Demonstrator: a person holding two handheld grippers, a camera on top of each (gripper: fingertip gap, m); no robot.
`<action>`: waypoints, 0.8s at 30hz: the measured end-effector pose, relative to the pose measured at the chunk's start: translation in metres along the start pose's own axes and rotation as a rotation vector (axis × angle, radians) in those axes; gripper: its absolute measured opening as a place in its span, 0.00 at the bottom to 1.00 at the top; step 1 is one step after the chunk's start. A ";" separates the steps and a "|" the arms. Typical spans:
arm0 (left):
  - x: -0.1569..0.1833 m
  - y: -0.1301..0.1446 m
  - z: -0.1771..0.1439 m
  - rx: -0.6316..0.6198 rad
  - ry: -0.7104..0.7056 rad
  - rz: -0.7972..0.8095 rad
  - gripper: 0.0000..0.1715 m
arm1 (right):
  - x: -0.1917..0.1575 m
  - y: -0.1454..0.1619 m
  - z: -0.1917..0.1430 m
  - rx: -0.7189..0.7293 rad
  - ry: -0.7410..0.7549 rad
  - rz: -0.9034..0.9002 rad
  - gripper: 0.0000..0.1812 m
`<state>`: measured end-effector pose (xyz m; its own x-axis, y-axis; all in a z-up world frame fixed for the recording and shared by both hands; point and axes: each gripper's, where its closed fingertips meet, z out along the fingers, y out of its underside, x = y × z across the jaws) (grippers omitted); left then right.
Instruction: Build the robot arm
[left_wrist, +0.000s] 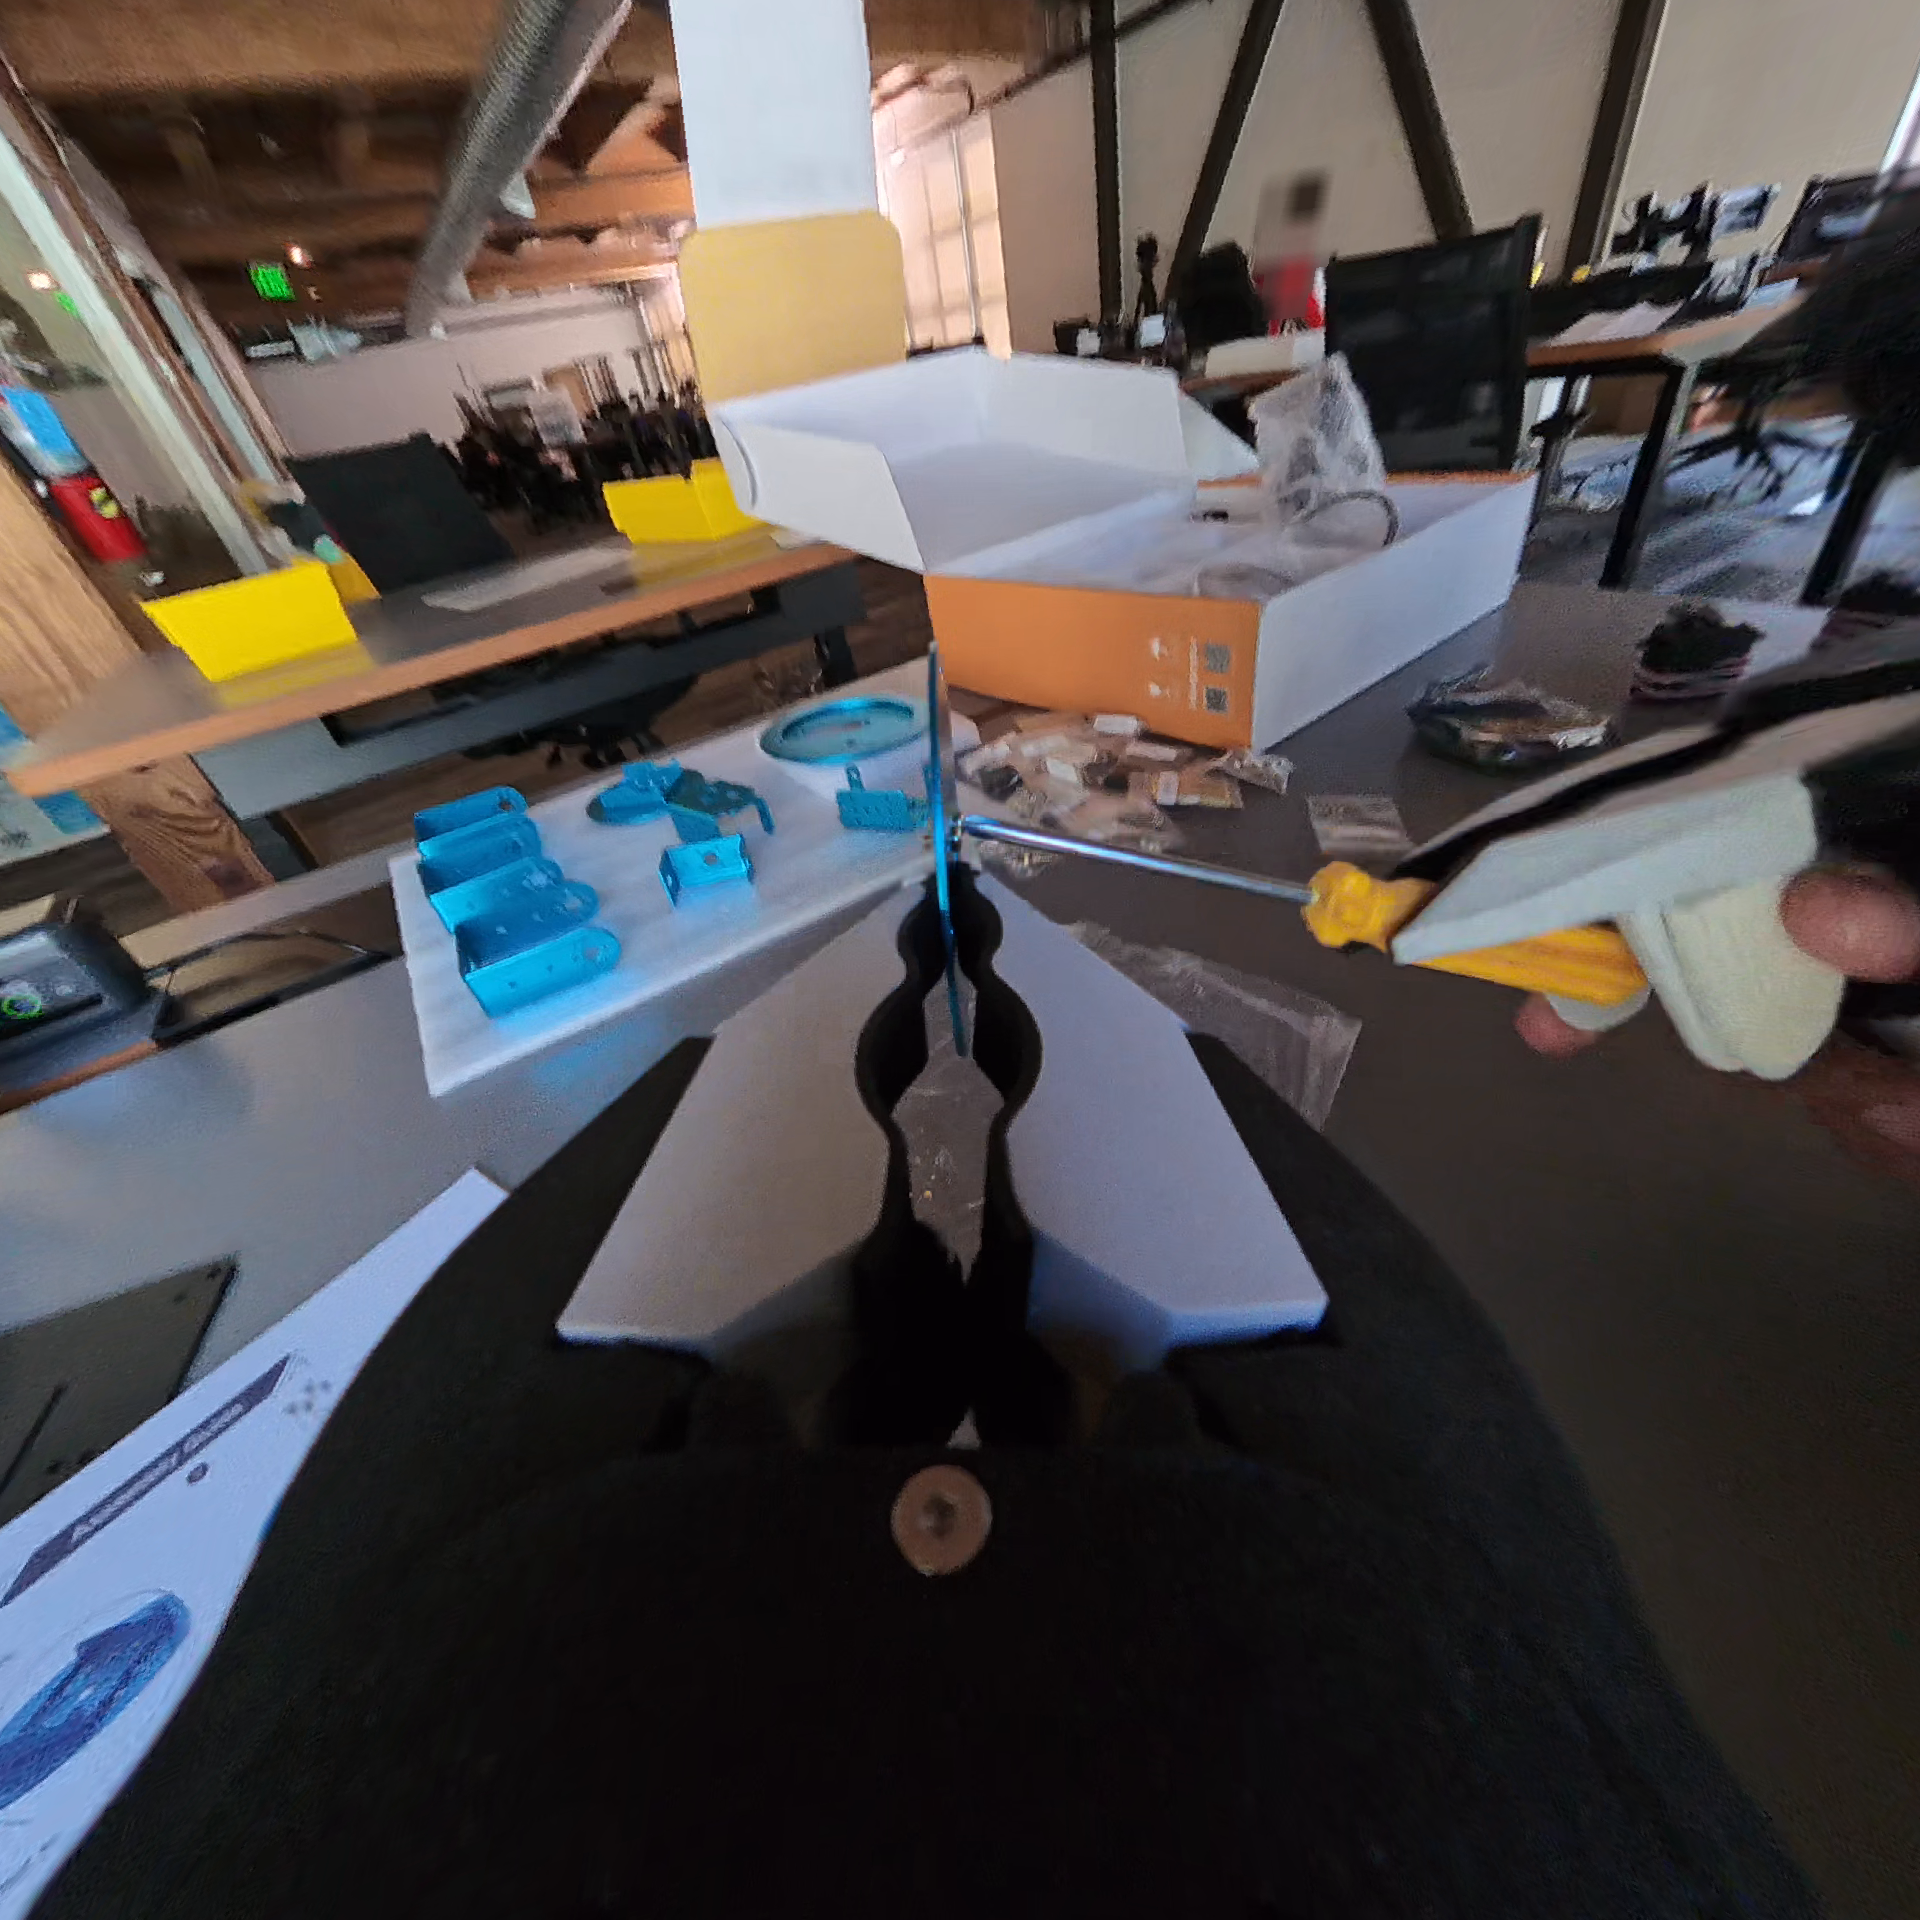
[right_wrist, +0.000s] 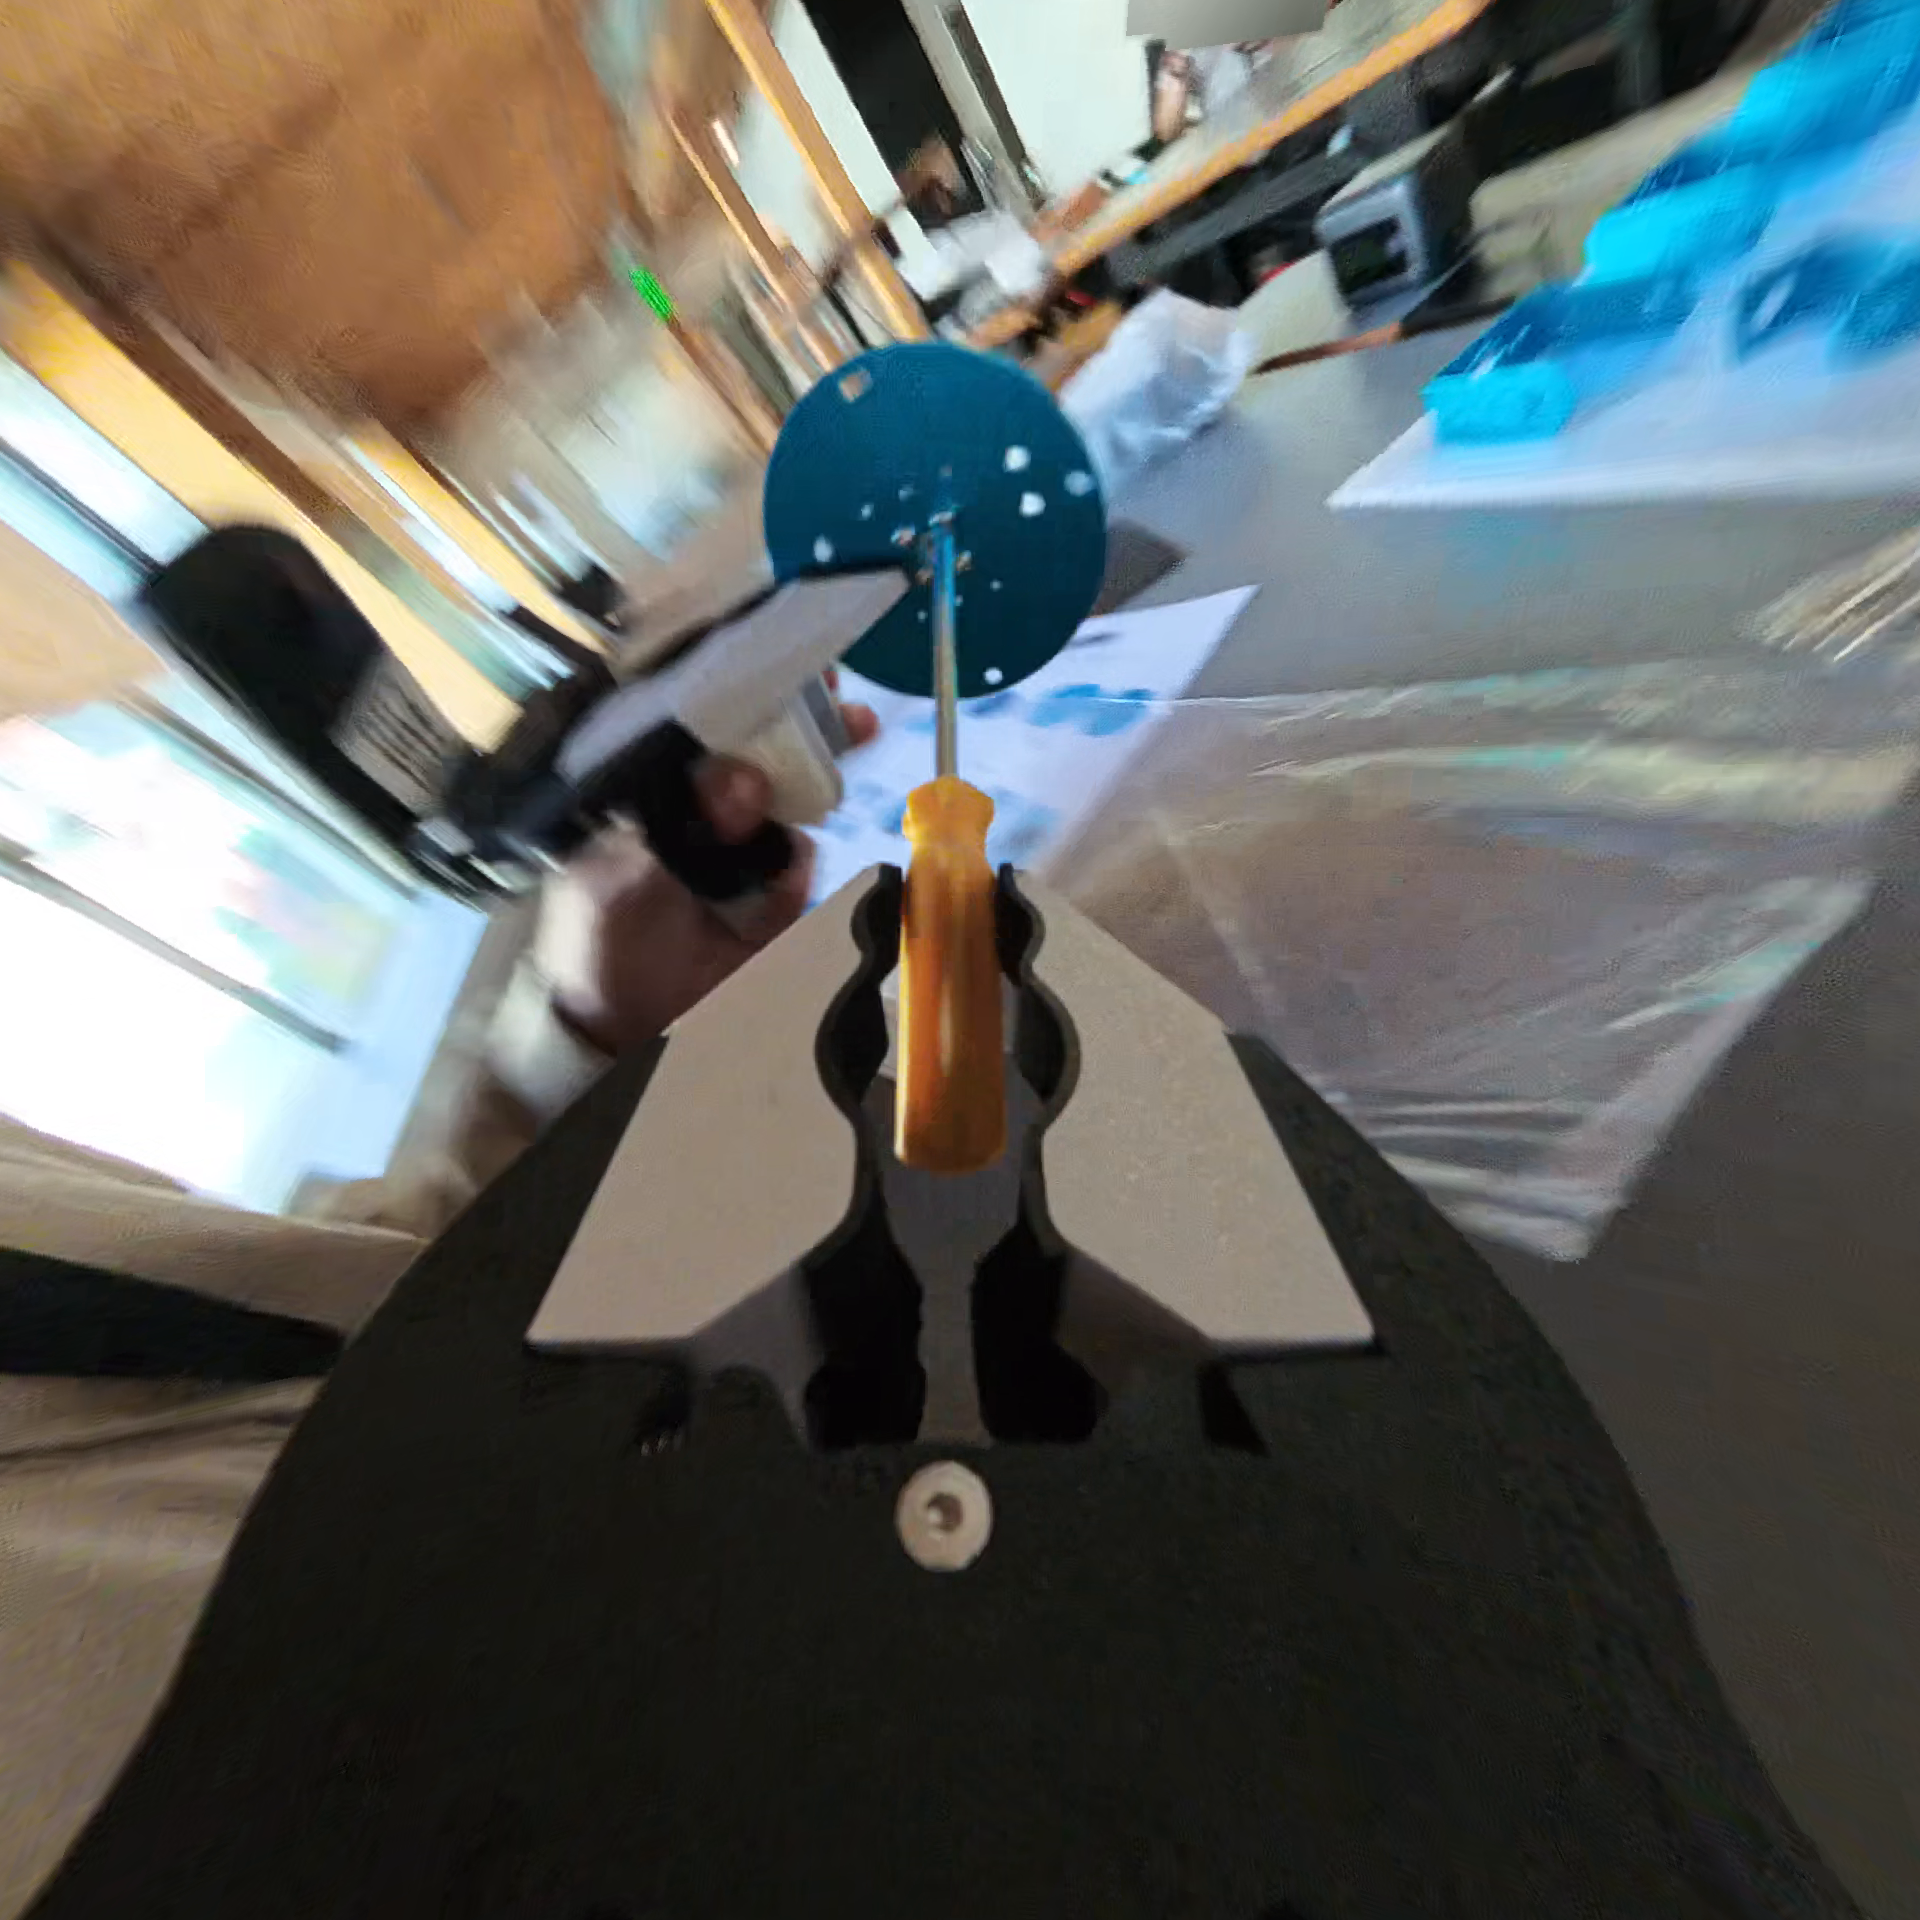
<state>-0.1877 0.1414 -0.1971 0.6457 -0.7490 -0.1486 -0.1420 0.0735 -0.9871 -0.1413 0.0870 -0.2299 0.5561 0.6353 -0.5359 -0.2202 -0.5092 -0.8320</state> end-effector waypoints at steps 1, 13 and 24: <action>0.000 0.004 0.001 -0.018 -0.007 0.008 0.01 | 0.004 0.004 0.003 -0.033 0.084 -0.172 0.09; 0.003 0.020 -0.001 -0.132 -0.043 0.315 0.01 | 0.033 0.037 0.017 -0.392 0.307 -0.499 0.09; 0.005 -0.011 -0.026 0.117 0.116 0.227 0.01 | -0.038 -0.002 -0.009 -0.229 -0.634 0.665 0.09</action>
<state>-0.2022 0.1200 -0.1854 0.5159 -0.7748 -0.3654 -0.1814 0.3181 -0.9305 -0.1550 0.0581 -0.2068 -0.1810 0.3369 -0.9240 -0.1356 -0.9391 -0.3159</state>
